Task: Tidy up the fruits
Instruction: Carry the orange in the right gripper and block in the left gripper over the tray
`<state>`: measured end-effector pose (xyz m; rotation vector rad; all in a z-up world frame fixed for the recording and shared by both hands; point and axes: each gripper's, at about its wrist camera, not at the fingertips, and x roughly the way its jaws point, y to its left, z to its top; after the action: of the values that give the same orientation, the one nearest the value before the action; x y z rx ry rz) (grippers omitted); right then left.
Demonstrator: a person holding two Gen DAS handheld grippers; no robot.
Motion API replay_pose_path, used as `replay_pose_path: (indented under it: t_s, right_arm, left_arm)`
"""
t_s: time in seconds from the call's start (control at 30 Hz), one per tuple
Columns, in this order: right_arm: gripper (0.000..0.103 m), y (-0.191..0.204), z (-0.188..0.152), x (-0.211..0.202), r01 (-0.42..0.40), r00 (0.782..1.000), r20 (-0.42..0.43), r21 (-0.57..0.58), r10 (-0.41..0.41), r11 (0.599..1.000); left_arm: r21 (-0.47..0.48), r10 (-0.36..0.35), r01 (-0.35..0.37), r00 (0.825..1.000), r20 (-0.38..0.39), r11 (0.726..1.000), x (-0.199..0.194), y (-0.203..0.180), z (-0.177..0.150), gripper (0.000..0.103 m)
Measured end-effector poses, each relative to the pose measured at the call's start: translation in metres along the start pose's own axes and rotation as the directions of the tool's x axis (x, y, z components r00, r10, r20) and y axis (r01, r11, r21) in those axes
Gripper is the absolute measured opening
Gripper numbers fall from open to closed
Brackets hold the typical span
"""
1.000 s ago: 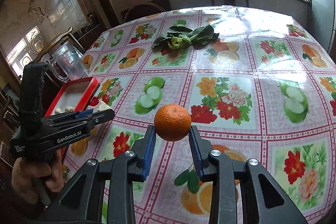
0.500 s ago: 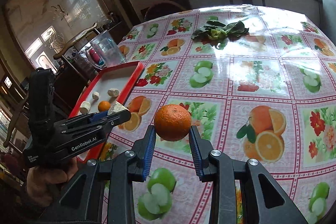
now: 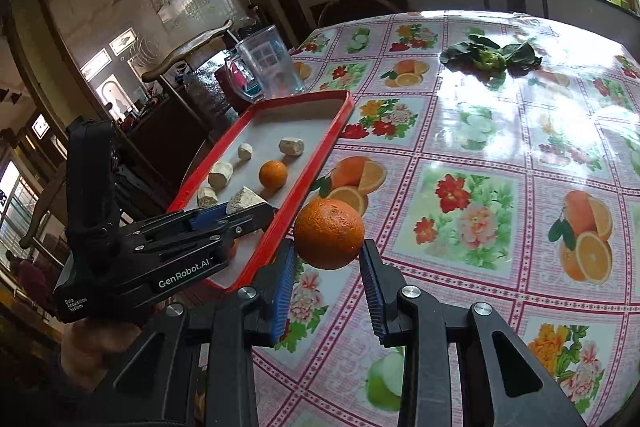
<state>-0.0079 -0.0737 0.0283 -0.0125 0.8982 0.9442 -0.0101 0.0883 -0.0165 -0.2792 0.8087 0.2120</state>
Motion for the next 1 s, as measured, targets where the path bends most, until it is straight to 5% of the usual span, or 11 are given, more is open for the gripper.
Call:
replay_pose_path:
  t_s: [1.0]
  right_arm:
    - [0.033, 0.057, 0.001, 0.053, -0.055, 0.995, -0.090, -0.084, 0.047, 0.995]
  left_arm:
    - [-0.106, 0.076, -0.074, 0.997, 0.014, 0.992, -0.020, 0.071, -0.018, 0.026]
